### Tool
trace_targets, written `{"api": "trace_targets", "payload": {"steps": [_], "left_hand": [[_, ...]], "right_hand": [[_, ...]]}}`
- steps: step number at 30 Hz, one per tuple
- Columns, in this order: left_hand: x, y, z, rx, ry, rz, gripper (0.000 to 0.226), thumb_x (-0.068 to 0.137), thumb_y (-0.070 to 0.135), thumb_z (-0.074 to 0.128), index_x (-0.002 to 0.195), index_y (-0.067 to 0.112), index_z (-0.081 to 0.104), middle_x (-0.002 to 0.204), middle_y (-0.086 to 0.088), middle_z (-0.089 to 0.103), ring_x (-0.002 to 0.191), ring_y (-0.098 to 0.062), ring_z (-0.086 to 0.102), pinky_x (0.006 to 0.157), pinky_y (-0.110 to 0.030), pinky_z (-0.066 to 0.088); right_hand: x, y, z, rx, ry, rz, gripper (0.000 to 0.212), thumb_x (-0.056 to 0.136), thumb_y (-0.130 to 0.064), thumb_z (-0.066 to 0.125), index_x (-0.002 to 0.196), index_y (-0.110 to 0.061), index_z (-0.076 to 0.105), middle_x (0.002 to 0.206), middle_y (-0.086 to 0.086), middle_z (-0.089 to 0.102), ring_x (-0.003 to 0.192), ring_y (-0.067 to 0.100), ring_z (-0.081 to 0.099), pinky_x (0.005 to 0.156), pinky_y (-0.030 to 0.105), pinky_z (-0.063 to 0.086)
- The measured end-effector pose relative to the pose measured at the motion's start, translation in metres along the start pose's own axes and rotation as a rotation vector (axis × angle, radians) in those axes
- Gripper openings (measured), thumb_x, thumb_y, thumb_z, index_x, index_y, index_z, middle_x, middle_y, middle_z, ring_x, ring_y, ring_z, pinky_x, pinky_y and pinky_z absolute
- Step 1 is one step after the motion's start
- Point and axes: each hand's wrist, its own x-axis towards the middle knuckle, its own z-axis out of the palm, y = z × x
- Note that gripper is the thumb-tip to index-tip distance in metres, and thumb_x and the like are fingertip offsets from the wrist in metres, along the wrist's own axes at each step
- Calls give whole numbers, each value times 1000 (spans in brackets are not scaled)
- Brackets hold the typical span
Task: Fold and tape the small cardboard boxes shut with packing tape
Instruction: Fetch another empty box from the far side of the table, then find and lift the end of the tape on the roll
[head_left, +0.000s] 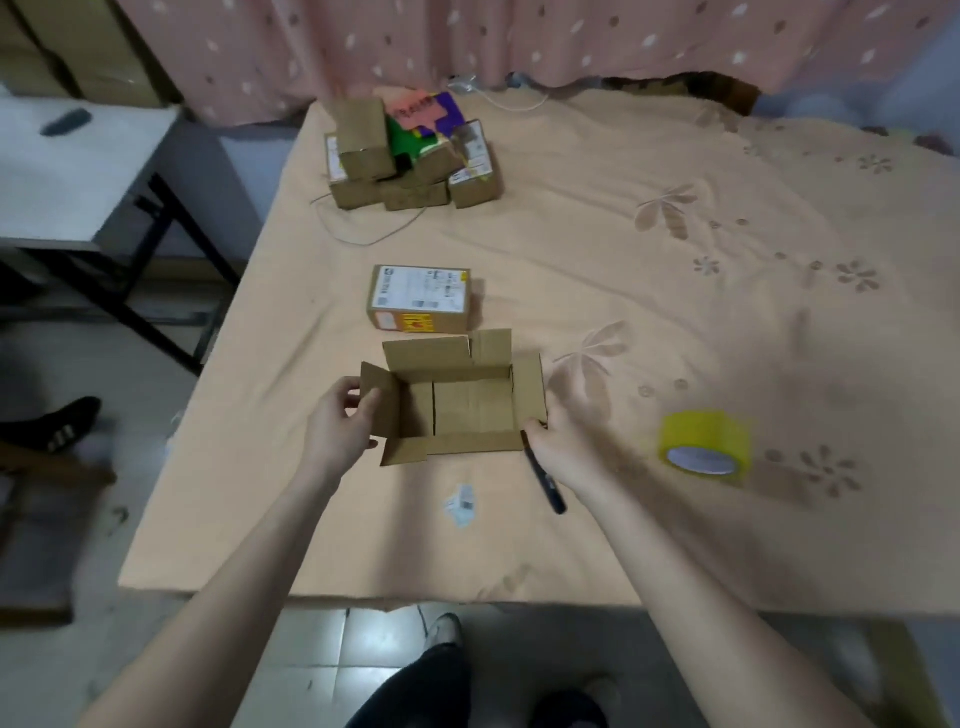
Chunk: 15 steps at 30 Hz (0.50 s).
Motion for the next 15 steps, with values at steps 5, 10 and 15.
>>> {"api": "trace_targets", "payload": {"steps": [5,10,15], "left_hand": [[23,-26,-11,99,-54,-32,22,97,19,49,116,11,57,103,-4,57,71,-13,57,69,-39,56],[28,-29,-11,160,-132,-34,31,99,22,43,127,12,53,116,-7,59,88,-23,57,84,-36,50],[22,-7,-10,175,-74,94,54,93,22,53,143,11,35,143,-6,41,131,-19,38,106,-29,31]], "right_hand": [[15,-1,40,-54,32,63,25,91,-1,41,114,-1,51,101,14,62,82,20,56,65,27,42],[20,2,52,-98,67,91,27,91,-1,43,117,-1,51,103,19,62,90,31,60,80,34,50],[20,7,43,1,95,115,25,95,-10,47,116,1,48,76,2,53,55,3,49,45,8,37]]}}
